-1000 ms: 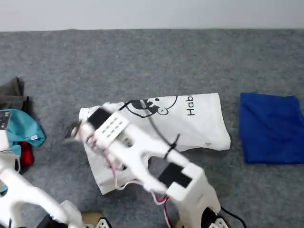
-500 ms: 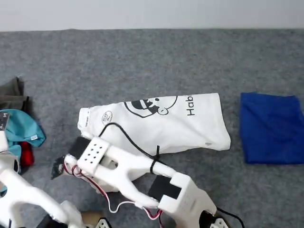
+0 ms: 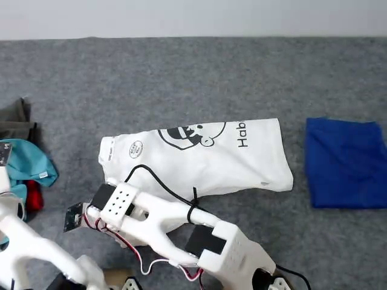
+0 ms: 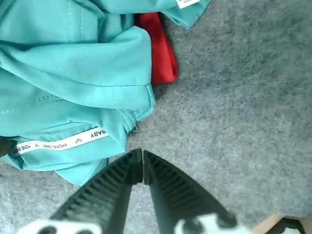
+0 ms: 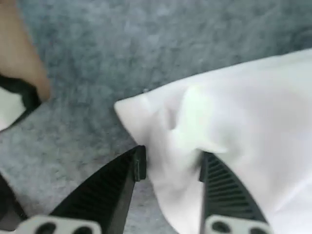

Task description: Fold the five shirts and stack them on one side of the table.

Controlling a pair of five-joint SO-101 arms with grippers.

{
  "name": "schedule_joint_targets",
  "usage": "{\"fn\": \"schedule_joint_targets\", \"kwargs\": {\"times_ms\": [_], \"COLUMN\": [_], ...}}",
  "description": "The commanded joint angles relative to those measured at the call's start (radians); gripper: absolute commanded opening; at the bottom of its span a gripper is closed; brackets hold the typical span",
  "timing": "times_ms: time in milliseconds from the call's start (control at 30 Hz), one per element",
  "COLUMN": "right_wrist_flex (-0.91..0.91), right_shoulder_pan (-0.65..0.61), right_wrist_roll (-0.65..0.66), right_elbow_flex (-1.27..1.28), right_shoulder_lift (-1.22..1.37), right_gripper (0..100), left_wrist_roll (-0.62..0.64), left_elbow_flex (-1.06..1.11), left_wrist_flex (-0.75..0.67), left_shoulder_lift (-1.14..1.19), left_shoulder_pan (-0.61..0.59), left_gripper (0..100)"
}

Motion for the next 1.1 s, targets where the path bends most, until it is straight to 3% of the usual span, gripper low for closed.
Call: {"fn": "schedule_joint_targets", "kwargs": {"times_ms": [0, 700, 1067], "right_wrist_flex": [-0.015, 0.125, -0.005], "right_shoulder_pan": [0.004, 0.177, 0.329], "right_wrist_roll": [0.043, 0.049, 0.051], "right_elbow_flex": [0.003, -0.296, -0.397], "right_shoulder_lift": [0.077, -0.035, -0.044], "right_gripper": [4.3, 1.0, 1.0], "left_wrist_roll": [-0.008, -0.008, -0.008], "left_elbow_flex": [-0.033, 0.004, 0.016], "left_wrist_flex": [-0.012, -0.017, -0.018], "left_shoulder_lift": [-0.015, -0.017, -0.017], "left_shoulder_pan": [-0.005, -0.002, 0.003], "left_gripper": [1, 1, 1]}}
